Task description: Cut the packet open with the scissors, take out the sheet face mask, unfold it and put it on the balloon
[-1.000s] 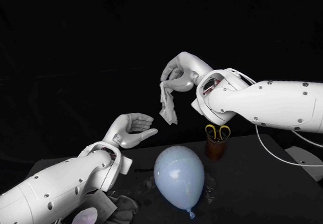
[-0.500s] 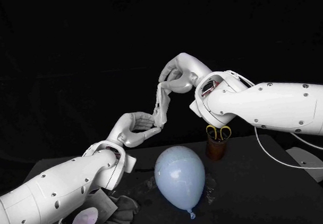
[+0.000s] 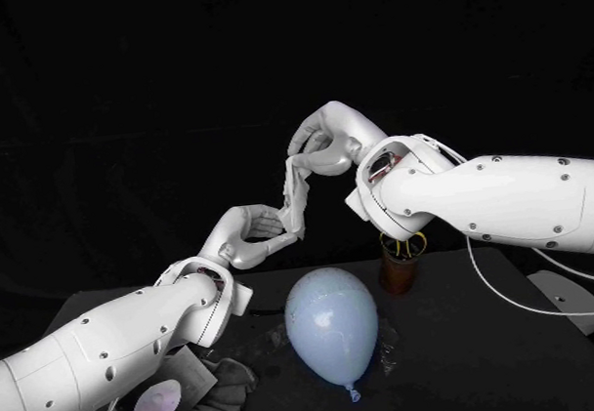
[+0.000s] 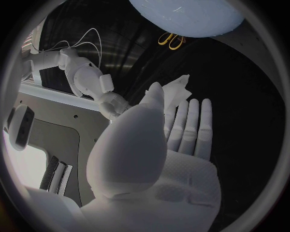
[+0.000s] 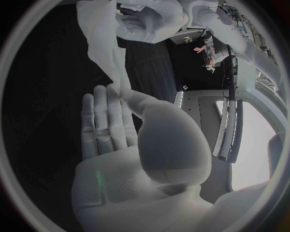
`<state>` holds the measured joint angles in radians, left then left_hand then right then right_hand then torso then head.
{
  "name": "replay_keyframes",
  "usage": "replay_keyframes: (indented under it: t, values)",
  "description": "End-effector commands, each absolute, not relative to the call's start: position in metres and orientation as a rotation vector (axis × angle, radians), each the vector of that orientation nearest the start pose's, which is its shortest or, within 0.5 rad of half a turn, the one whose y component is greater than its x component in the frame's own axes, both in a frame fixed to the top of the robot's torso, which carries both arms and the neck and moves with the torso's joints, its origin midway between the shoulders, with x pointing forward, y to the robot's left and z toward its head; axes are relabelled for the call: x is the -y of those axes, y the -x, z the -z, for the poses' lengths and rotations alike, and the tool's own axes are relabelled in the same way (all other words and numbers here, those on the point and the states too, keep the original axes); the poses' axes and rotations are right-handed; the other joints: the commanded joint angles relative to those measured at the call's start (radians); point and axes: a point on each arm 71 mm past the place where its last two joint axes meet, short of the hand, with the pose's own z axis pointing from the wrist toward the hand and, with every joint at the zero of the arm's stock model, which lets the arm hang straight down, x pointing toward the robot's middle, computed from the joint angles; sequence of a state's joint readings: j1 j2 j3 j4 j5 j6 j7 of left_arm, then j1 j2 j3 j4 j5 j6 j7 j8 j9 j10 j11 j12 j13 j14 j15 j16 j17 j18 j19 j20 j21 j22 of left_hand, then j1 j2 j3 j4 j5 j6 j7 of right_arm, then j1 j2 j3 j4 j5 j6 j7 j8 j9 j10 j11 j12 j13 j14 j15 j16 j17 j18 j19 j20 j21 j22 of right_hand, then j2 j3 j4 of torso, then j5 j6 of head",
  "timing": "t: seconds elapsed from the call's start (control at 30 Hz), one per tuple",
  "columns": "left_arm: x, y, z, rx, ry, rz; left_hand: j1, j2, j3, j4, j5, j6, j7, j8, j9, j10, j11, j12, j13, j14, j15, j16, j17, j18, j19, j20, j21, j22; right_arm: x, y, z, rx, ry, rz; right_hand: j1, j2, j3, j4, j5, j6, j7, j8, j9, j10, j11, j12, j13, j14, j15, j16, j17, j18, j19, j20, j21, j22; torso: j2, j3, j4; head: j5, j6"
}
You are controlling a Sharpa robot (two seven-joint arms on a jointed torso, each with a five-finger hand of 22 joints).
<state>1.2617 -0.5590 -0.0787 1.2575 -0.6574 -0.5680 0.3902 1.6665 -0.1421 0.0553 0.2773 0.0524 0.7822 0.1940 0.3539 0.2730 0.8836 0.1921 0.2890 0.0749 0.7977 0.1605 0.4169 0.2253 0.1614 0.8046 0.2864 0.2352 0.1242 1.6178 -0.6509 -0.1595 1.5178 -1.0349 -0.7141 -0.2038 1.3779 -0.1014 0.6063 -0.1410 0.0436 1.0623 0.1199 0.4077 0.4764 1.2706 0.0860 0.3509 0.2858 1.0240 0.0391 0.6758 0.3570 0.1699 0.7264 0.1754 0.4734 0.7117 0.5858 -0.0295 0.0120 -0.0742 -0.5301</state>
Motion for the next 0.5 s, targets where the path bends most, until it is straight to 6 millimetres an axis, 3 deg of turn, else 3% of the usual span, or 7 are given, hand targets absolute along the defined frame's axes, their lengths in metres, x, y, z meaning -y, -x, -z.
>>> replay_keyframes:
  t: [0.03, 0.1, 0.3, 0.5]
  values:
    - [-0.134, -0.5339, 0.154, -1.306, 0.372, 1.23, -0.01, 0.012, -0.004, 0.009, -0.004, 0.013, 0.0, 0.006, -0.002, 0.011, -0.004, 0.011, 0.001, 0.01, -0.002, 0.01, 0.005, 0.003, 0.007, 0.0, -0.004, -0.002, 0.1294, -0.5178, 0.0035, -1.203, -0.193, -0.847, 0.009, -0.003, 0.007, -0.003, 0.004, 0.007, -0.002, 0.005, 0.001, 0.044, -0.038, 0.0, 0.001, 0.004, -0.008, -0.004, 0.002, 0.008, -0.008, 0.002, 0.002, 0.001, 0.0, 0.0001, -0.0004, 0.0, 0.001]
    - [-0.1344, -0.5339, 0.1539, -1.305, 0.377, 1.232, -0.015, 0.014, -0.007, 0.01, -0.004, 0.021, 0.001, 0.008, -0.002, 0.016, -0.007, 0.017, 0.002, 0.013, -0.005, 0.014, 0.007, 0.003, 0.009, 0.0, -0.005, -0.003, 0.1296, -0.5184, 0.0036, -1.204, -0.194, -0.846, 0.009, -0.003, 0.007, -0.003, 0.004, 0.007, -0.002, 0.005, 0.001, 0.044, -0.038, 0.0, 0.001, 0.004, -0.008, -0.004, 0.002, 0.008, -0.008, 0.002, 0.002, 0.001, -0.001, 0.0002, -0.0004, 0.0, 0.003]
    - [-0.1361, -0.5331, 0.1536, -1.309, 0.394, 1.256, -0.009, 0.065, 0.012, 0.013, -0.004, 0.093, -0.028, 0.031, 0.0, 0.057, -0.027, 0.049, 0.006, 0.036, -0.021, 0.038, 0.021, 0.007, 0.017, -0.001, -0.008, -0.005, 0.1325, -0.5216, 0.0044, -1.205, -0.197, -0.835, 0.009, -0.003, 0.007, -0.003, 0.004, 0.007, -0.002, 0.005, 0.001, 0.044, -0.038, 0.0, 0.001, 0.004, -0.008, -0.004, 0.002, 0.008, -0.008, 0.002, 0.002, 0.001, 0.0, 0.0, 0.0005, -0.001, 0.002]
    - [-0.1377, -0.5321, 0.1539, -1.32, 0.408, 1.279, -0.018, 0.089, 0.02, 0.014, -0.005, 0.122, -0.035, 0.035, -0.003, 0.075, -0.036, 0.056, 0.004, 0.043, -0.028, 0.044, 0.025, 0.007, 0.018, 0.0, -0.011, -0.007, 0.1366, -0.5246, 0.0048, -1.205, -0.201, -0.824, 0.009, -0.004, 0.008, -0.003, 0.004, 0.007, -0.002, 0.005, 0.0, 0.044, -0.038, -0.001, 0.002, 0.004, -0.008, -0.004, 0.002, 0.008, -0.009, 0.002, 0.004, 0.004, 0.001, 0.0, 0.0007, -0.001, 0.001]
